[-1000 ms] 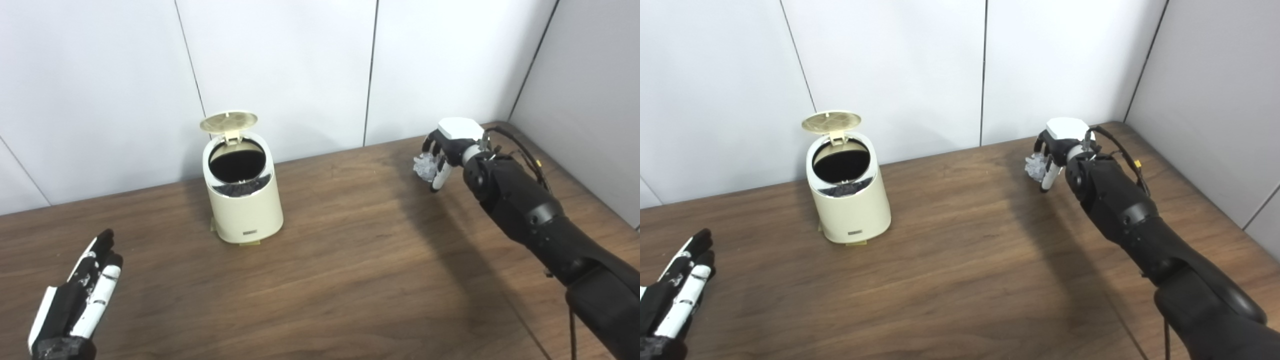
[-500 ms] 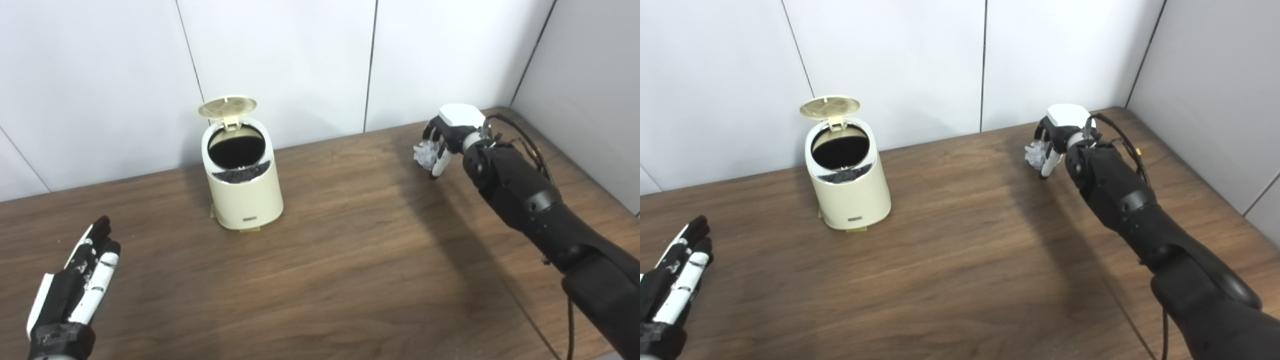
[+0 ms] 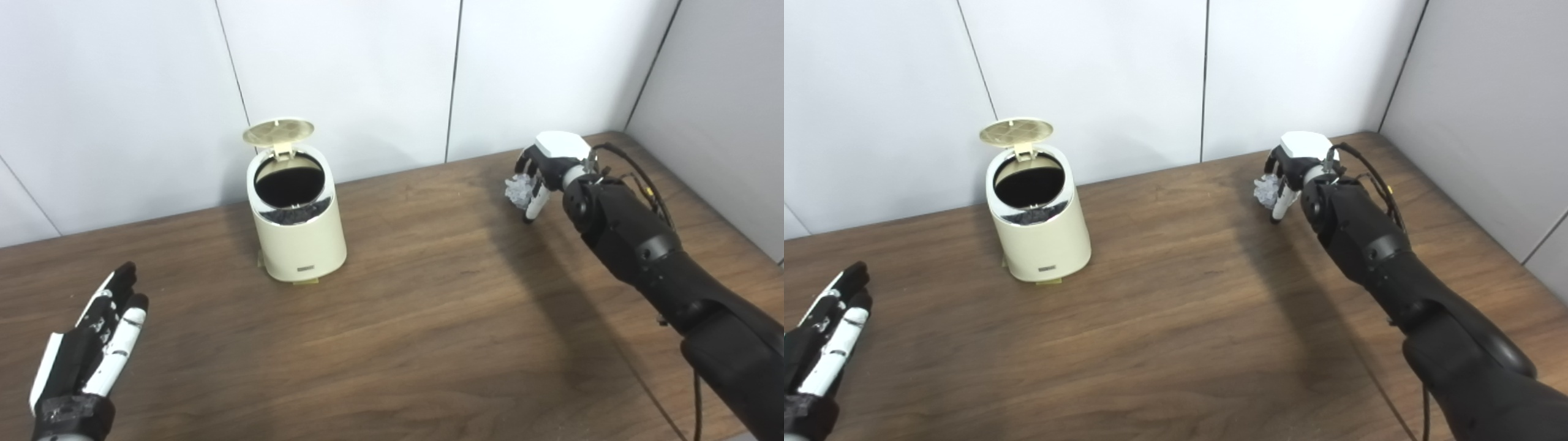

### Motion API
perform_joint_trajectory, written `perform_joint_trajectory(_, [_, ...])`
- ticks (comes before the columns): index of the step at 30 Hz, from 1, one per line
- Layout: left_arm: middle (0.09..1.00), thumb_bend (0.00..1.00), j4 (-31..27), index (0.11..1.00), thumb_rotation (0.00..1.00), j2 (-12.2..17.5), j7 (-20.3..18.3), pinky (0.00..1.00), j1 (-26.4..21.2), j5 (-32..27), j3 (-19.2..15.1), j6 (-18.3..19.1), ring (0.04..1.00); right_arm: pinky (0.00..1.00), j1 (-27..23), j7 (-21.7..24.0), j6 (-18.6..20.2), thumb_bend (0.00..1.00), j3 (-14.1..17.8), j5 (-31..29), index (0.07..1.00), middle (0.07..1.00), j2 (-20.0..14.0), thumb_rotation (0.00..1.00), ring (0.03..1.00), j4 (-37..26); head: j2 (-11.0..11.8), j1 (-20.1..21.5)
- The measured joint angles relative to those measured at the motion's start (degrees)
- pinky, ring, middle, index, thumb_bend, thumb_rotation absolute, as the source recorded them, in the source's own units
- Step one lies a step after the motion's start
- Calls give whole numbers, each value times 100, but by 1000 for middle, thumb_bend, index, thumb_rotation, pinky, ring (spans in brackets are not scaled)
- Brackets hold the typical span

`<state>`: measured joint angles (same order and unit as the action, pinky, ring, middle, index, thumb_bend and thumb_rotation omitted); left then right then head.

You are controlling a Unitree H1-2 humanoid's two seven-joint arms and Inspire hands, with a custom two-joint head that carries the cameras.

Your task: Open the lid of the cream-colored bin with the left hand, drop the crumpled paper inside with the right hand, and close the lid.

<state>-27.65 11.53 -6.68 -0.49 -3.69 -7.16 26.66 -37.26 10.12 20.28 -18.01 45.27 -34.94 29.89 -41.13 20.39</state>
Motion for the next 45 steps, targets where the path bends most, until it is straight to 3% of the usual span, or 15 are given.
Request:
perform_joint_trajectory(4, [970, 389, 0, 976, 569, 13, 4, 1000, 0, 9, 8, 0, 999, 544, 0, 6, 28, 894, 0, -1, 696, 676, 3, 0, 613, -6, -9, 0])
perform_joint_trajectory(7, [968, 391, 0, 974, 570, 30, 11, 1000, 0, 25, 11, 0, 1000, 528, -1, 87, 58, 841, -1, -2, 629, 629, -1, 0, 571, -29, -17, -9])
perform_joint_trajectory(8, [968, 388, -1, 972, 565, 33, 15, 1000, 0, 35, 13, 1, 998, 514, -1, 120, 67, 684, 0, -6, 557, 573, -3, 0, 501, -45, -18, -9])
perform_joint_trajectory(9, [968, 388, -3, 971, 563, 33, 19, 1000, 0, 48, 12, 1, 998, 496, 1, 156, 82, 604, 8, -18, 516, 546, -4, 0, 471, -71, -18, -9])
perform_joint_trajectory(11, [968, 386, -7, 972, 562, 33, 23, 1000, 0, 73, 13, 1, 998, 469, 3, 168, 87, 537, 24, -76, 483, 521, 2, 0, 441, -88, -35, 0])
perform_joint_trajectory(16, [976, 380, -14, 980, 570, 32, 23, 1000, 0, 119, 13, 1, 1000, 435, 23, 175, 174, 520, 20, -105, 489, 500, 13, 0, 411, -137, -35, 9])
perform_joint_trajectory(21, [975, 372, -14, 980, 571, 22, 23, 1000, 0, 129, 14, 1, 1000, 465, 22, 175, 188, 520, 10, -116, 473, 513, 18, 0, 434, -150, -26, -17])
perform_joint_trajectory(25, [971, 365, -13, 991, 558, 13, 23, 1000, -1, 142, 35, 0, 995, 401, 39, 148, 144, 516, 85, -242, 508, 505, 18, 0, 391, -158, 0, -184])
perform_joint_trajectory(27, [965, 369, -13, 988, 558, 9, 24, 1000, 0, 192, 62, -2, 989, 371, 111, 117, 150, 513, 213, -306, 526, 504, 18, 0, 380, -389, 9, -307])
perform_joint_trajectory(31, [954, 416, 8, 981, 589, 7, 29, 996, 12, 325, 166, -59, 981, 411, 255, 117, 90, 515, 238, -304, 507, 511, -34, 0, 379, -1167, 53, -659])
perform_joint_trajectory(32, [951, 415, 43, 978, 578, 6, 28, 981, 14, 378, 198, -122, 975, 423, 294, 130, 58, 516, 233, -293, 503, 508, -62, 0, 380, -1440, 96, -903])
perform_joint_trajectory(36, [945, 451, 270, 970, 558, -6, 28, 946, 55, 425, 231, -308, 963, 411, 311, 145, -193, 516, 226, -198, 497, 510, -148, 0, 380, -2212, 132, -1160])
perform_joint_trajectory(38, [938, 486, 349, 964, 572, -28, 35, 976, 91, 452, 259, -370, 967, 372, 301, 146, -387, 513, 225, -194, 522, 505, -157, 0, 370, -2442, 176, -1291])
perform_joint_trajectory(41, [940, 473, 388, 962, 517, -120, 50, 947, 176, 445, 268, -430, 955, 358, 299, 208, -443, 513, 220, -148, 520, 516, -52, 0, 375, -2937, 211, -1379])
perform_joint_trajectory(45, [935, 494, 560, 960, 513, -242, 37, 935, 210, 423, 310, -634, 943, 440, 245, 342, -544, 515, 163, -98, 505, 518, 242, 0, 384, -3532, 281, -1564])
